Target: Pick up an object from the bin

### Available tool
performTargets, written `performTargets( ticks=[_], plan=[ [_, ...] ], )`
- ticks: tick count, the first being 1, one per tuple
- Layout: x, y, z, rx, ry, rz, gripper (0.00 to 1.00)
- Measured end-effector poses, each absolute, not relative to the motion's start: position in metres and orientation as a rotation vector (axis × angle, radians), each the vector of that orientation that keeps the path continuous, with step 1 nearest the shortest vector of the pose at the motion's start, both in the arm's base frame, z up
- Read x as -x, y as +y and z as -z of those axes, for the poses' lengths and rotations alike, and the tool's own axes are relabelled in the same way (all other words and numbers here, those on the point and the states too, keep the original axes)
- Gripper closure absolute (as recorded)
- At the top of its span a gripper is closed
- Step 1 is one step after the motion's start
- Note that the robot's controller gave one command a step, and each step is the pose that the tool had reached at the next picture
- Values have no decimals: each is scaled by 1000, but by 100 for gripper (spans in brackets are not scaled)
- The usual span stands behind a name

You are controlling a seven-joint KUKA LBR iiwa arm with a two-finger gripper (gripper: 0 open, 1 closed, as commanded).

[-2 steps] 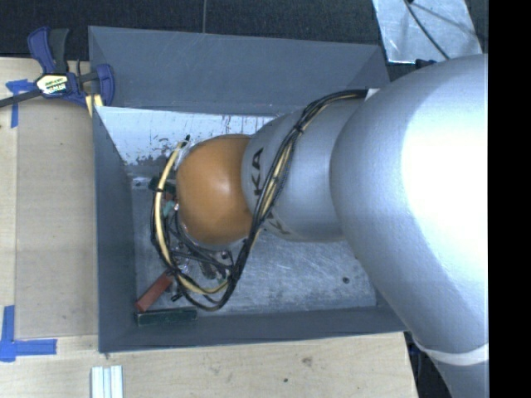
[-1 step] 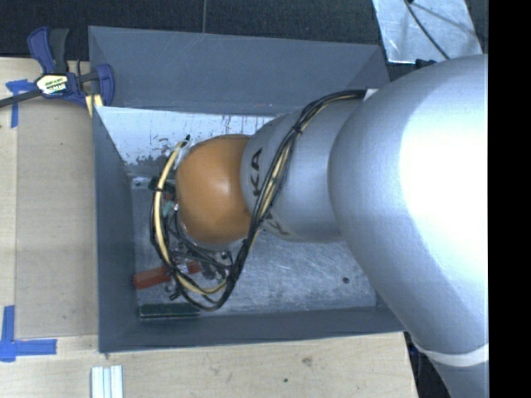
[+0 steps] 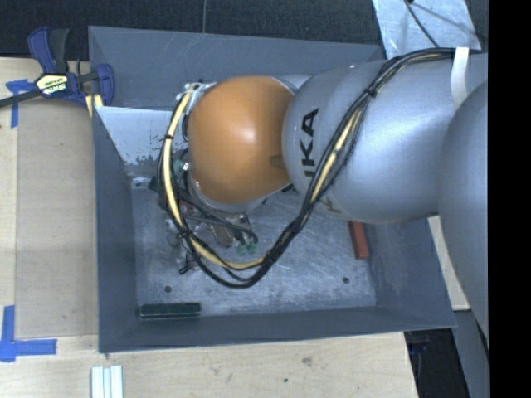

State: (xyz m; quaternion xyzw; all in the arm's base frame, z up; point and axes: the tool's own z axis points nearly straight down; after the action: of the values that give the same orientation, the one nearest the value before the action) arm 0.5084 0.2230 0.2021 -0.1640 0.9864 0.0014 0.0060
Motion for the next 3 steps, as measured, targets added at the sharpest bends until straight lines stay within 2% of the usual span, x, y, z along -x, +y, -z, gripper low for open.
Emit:
performTargets(
  ticks=[1,2,3],
  plan=[
    [-510,186,-161,431,3112,1,100],
    [-518,187,-286,-61,3132,-5,100],
    [-482,221,-168,215,3139,2,100]
  ],
)
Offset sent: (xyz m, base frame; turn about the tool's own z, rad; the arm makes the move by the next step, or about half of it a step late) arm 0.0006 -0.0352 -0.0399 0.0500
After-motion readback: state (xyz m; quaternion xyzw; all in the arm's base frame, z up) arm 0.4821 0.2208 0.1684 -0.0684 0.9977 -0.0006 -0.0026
